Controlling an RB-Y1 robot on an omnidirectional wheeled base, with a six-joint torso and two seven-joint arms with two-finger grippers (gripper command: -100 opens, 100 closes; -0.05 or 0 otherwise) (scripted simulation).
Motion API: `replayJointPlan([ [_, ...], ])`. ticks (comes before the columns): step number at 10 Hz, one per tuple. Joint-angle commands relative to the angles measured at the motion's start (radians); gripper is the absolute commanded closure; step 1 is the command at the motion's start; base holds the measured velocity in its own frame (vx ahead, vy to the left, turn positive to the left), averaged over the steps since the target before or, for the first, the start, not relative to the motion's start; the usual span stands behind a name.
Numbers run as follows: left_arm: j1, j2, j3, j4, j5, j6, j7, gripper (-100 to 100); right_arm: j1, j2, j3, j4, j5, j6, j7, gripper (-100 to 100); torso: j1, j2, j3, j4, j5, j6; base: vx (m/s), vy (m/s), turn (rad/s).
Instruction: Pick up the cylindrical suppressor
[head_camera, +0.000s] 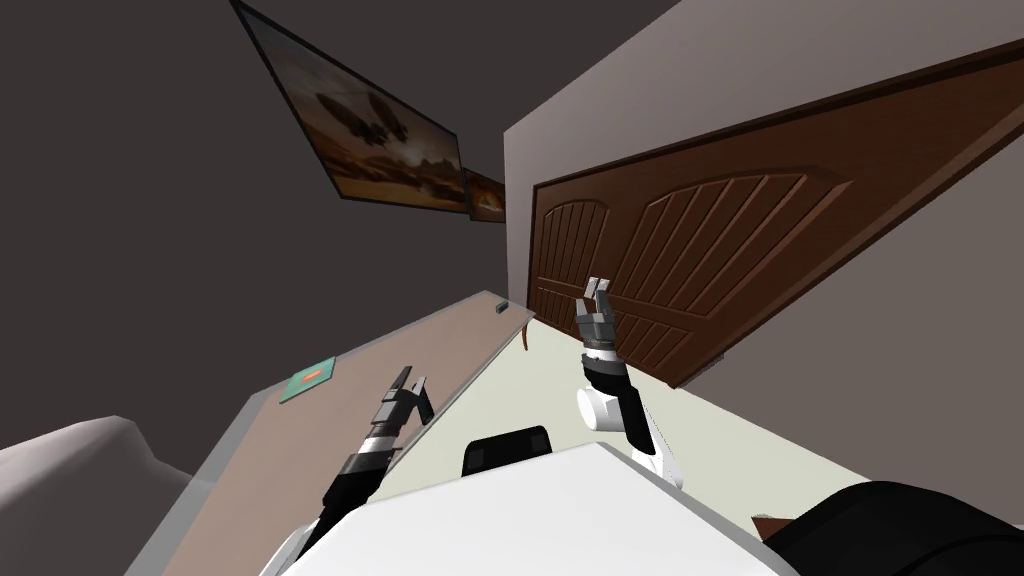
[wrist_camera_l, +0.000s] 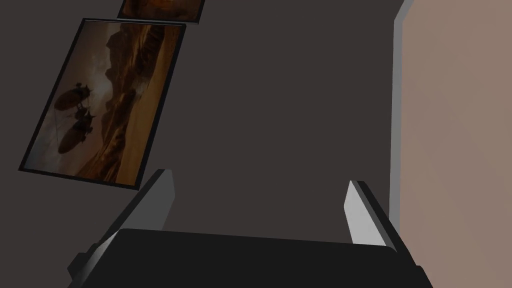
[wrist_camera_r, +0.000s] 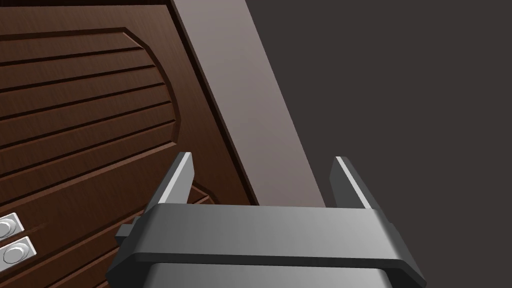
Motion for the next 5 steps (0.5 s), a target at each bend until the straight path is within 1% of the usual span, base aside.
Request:
replayJointPlan([
  [1,-0.001,0.015,-0.001,0.033,-0.003,0.006,0.019,-100,0.000,0.000,0.000,0.000,0.000,0.000,0.000,0,0.000,0.000,0.000,0.000,0.000,0.000,0.010,0.035,-0.041],
  [2,0.002,0.038,-0.007,0.072,-0.011,0.007,0.048,-100,0.000,0.000,0.000,0.000,0.000,0.000,0.000,0,0.000,0.000,0.000,0.000,0.000,0.000,0.012,0.035,-0.105],
  [3,0.004,0.061,-0.014,0.112,-0.020,0.007,0.078,-100,0.000,0.000,0.000,0.000,0.000,0.000,0.000,0,0.000,0.000,0.000,0.000,0.000,0.000,0.013,0.049,-0.190],
  [4,0.004,0.061,-0.014,0.138,-0.020,0.007,0.078,-100,0.000,0.000,0.000,0.000,0.000,0.000,0.000,0,0.001,0.000,0.000,0.000,0.000,0.000,0.013,0.047,-0.073],
  [5,0.005,0.084,-0.021,0.166,-0.030,0.008,0.107,-100,0.000,0.000,0.000,0.000,0.000,0.000,0.000,0,0.000,0.000,0.000,0.000,0.000,0.000,0.015,0.037,-0.100],
])
